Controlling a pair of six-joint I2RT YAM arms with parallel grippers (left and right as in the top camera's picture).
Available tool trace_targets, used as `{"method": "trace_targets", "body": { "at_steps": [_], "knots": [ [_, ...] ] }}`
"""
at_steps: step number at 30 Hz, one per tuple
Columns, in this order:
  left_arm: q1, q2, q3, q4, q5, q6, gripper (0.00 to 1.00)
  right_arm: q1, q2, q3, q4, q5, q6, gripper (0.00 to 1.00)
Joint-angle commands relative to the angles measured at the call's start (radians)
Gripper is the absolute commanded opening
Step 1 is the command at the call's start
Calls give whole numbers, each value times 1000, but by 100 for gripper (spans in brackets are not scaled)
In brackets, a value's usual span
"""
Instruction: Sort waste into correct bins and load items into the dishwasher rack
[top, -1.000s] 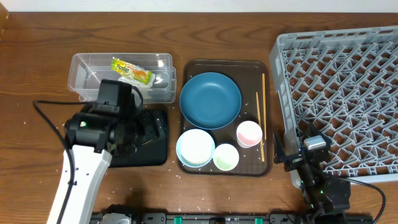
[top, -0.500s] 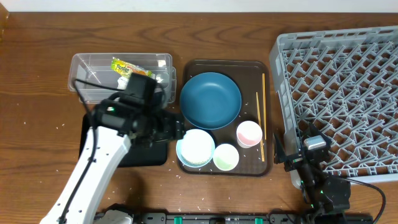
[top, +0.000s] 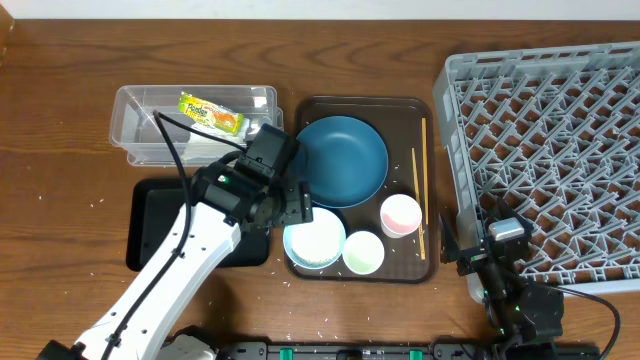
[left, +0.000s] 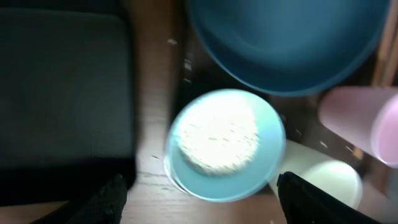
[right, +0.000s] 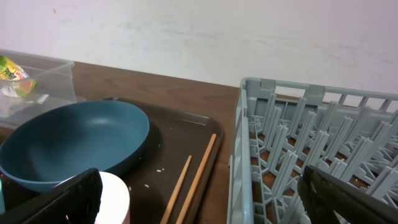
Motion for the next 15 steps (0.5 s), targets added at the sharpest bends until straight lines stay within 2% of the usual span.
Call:
{"method": "trace_targets", "body": {
  "at_steps": [1, 6, 15],
  "knots": [
    [41, -1, -6, -16, -151, -23, 80, -13, 0, -1, -4, 2, -8, 99],
    [181, -33, 11, -27, -153, -23, 79, -13, 0, -1, -4, 2, -8, 99],
    [509, -158, 34, -27, -152, -23, 80, -13, 0, -1, 26, -18, 2, 99]
  ]
}}
